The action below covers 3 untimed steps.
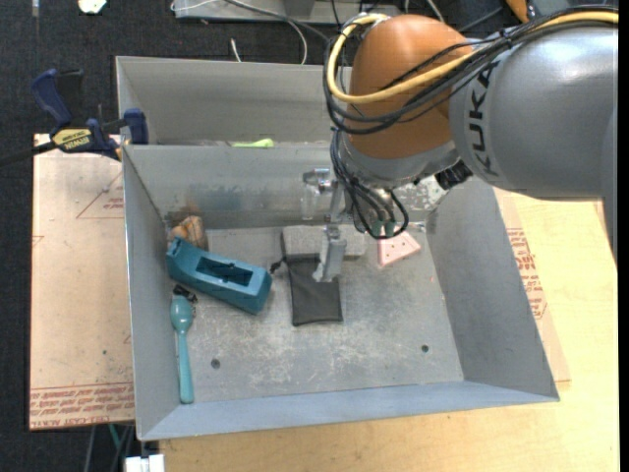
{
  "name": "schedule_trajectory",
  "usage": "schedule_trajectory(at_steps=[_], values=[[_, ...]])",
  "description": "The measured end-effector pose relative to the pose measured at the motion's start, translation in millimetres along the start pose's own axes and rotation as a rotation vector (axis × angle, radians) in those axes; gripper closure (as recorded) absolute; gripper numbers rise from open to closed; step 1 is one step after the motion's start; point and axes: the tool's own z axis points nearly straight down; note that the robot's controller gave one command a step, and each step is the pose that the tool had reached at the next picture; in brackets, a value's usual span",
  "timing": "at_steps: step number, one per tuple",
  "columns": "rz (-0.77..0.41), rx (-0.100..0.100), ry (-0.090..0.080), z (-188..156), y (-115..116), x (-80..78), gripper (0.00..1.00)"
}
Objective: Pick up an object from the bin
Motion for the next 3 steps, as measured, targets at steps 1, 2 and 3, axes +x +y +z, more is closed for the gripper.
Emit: schedule_trajectory(at_steps=[1,2,3], values=[[0.003,-0.001,-0.008,-5.2,-0.8,-1.3,1.00],[0.004,-0.001,-0.008,-5.2,-0.9,-1.4,0.00],[0.004,-0.001,-0.008,-5.1,-0.9,-1.4,0.00]])
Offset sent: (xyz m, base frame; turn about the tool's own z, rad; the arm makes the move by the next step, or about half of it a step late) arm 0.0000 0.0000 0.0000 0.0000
